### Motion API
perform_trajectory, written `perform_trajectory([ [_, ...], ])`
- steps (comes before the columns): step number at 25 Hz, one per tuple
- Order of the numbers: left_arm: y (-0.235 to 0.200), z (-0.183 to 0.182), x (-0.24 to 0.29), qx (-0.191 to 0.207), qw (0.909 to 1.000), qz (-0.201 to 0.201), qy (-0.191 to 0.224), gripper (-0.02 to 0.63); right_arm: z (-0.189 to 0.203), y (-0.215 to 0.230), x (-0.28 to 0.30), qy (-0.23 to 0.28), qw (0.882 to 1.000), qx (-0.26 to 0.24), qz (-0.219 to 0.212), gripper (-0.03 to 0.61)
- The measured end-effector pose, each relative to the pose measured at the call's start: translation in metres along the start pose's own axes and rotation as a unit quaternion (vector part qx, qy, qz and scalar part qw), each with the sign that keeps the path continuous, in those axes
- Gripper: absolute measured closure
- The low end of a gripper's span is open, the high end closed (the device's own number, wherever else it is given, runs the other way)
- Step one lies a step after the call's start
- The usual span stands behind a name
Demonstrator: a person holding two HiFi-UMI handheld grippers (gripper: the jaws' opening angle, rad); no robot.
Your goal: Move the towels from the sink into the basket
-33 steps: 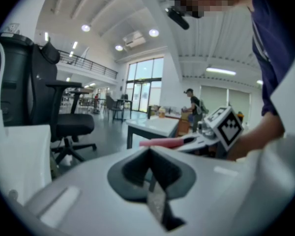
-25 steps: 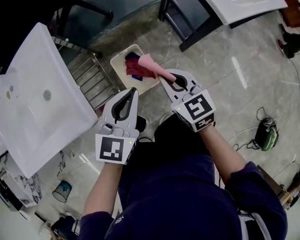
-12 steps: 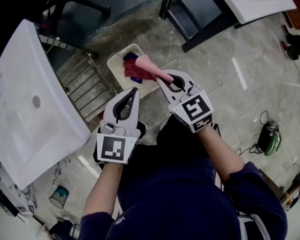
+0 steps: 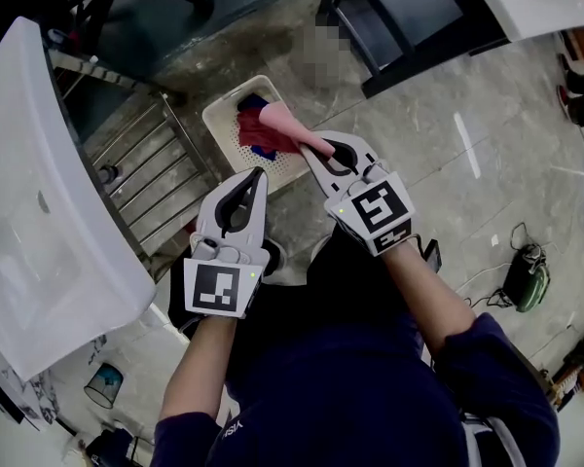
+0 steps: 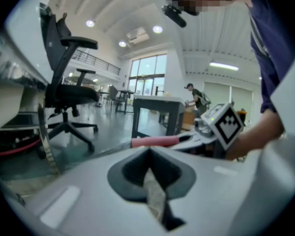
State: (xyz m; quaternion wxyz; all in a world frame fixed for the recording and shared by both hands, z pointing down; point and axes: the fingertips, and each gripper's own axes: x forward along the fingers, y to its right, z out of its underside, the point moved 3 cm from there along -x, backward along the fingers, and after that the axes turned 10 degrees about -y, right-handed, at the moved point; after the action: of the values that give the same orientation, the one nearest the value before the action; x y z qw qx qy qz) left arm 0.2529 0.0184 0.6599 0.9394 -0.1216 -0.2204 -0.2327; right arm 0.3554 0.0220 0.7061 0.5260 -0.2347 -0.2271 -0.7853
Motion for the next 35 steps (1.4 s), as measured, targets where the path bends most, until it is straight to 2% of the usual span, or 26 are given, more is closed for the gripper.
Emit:
perform_trajectory([
  [9,-0.008,0.044,0.015,0.015,0.9997,-0.015,0.012,0.611,0.042,-0.002,0.048,-0.001,1.0,-0.015,-0.02,0.561],
  [22,-0.02,0.104,0.033,-0.006,0.9996,-0.024,0.014,0.611,0.094,-0.006,0.098,-0.002,0.999,-0.022,-0.03,0.561],
  [35,-0.031,0.136,0.038,-0.005,0.9992,-0.036,0.016,0.611,0.123,-0.016,0.136,-0.016,0.998,-0.02,-0.052,0.561],
])
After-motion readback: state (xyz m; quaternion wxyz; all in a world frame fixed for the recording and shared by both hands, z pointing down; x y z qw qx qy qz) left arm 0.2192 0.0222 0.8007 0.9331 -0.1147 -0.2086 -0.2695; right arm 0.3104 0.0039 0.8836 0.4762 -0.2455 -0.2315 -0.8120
